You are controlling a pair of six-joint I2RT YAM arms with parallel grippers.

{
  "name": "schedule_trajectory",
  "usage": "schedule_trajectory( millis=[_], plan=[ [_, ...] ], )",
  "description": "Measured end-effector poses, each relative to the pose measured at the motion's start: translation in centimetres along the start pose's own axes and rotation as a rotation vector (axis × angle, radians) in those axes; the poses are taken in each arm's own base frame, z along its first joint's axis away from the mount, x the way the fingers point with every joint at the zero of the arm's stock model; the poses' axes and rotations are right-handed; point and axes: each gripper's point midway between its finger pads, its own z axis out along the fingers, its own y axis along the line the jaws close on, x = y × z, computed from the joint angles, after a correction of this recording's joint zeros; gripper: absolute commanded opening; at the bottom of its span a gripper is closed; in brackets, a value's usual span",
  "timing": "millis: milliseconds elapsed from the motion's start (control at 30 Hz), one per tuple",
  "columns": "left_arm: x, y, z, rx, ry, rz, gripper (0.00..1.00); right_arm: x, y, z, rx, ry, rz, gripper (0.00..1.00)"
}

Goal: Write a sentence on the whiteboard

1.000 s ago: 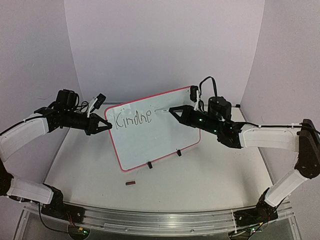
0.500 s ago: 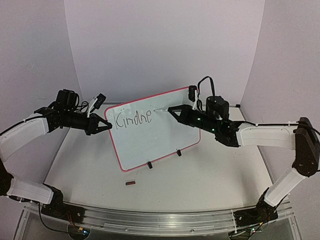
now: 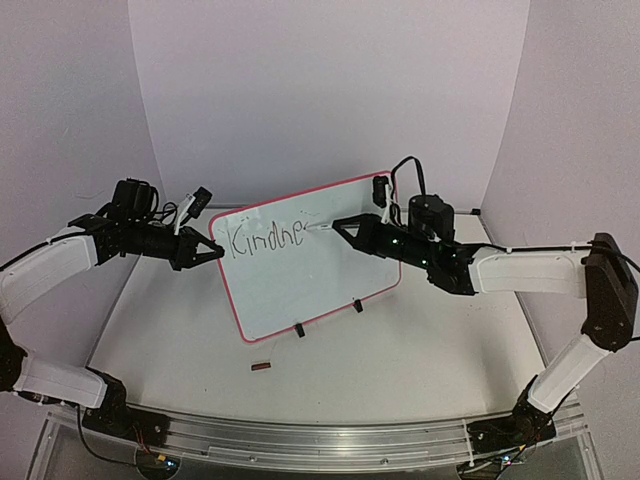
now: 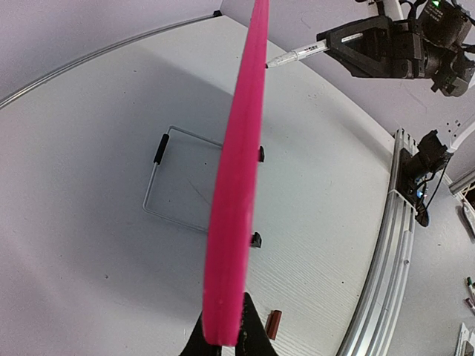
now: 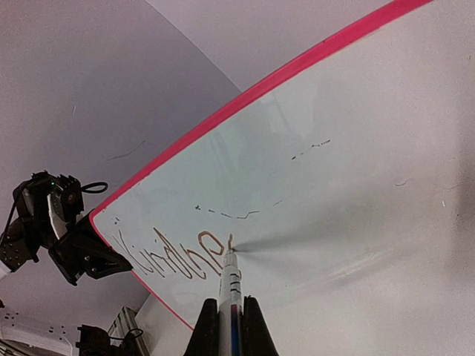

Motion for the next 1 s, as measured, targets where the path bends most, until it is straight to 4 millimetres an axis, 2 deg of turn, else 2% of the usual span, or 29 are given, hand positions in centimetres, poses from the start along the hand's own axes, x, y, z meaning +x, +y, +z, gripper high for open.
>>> schedule_trajectory(
  millis=[400,1000],
  plan=[
    [0.0,0.0,0.0,0.0,0.001,0.0,0.0,0.2,-1.4,-1.2,0.068,-0.016,-0.006,0.0],
    [0.0,0.0,0.0,0.0,0.001,0.0,0.0,2.0,-1.7,-0.7,0.05,0.055,0.002,0.0]
  ],
)
